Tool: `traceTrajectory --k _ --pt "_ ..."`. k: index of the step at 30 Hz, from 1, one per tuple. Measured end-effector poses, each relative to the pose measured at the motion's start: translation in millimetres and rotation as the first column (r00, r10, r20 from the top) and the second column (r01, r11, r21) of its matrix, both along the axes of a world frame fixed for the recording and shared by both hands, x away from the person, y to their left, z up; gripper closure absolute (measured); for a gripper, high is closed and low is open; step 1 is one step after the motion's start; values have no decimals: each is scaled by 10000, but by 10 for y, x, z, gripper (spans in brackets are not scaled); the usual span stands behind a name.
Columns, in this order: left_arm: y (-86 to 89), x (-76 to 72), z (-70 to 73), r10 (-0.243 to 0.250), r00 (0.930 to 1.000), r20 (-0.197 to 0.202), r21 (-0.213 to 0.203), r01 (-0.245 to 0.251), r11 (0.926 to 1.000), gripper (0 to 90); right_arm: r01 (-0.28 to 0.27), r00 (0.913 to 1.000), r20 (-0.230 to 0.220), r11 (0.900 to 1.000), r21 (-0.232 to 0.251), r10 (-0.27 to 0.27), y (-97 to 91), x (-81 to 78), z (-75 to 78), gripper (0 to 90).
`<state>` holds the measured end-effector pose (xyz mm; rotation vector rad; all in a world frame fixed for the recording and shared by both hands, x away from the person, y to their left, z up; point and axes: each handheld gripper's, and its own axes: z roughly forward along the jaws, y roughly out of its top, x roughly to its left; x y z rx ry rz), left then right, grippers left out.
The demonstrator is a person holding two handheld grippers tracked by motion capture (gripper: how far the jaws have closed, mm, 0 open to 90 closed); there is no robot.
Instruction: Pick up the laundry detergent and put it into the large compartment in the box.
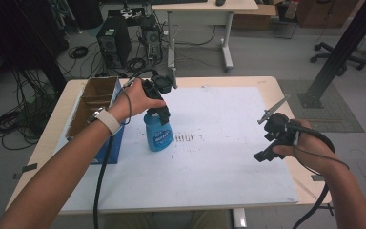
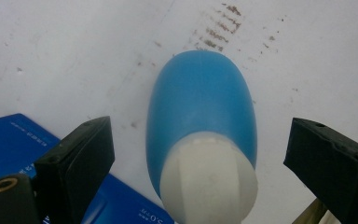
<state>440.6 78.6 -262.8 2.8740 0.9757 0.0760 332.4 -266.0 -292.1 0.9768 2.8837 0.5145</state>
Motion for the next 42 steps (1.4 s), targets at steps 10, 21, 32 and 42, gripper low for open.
traceTrajectory --k 10,21,32,42 --pt "-32 4 -51 10 10000 76 89 -10 10000 85 18 10000 -18 10000 33 -18 -13 -8 -8 126" --pt "-34 10 -144 91 9999 -110 179 -89 9998 90 35 10000 -37 10000 47 -34 -31 -13 -25 126" --pt "0 30 -199 163 9997 -168 154 -160 9998 131 28 10000 -57 10000 47 -28 -24 -10 -34 126" --pt "-15 30 -211 110 9997 -218 148 -107 9998 193 87 9999 -83 9999 71 -86 -30 -18 -35 126"
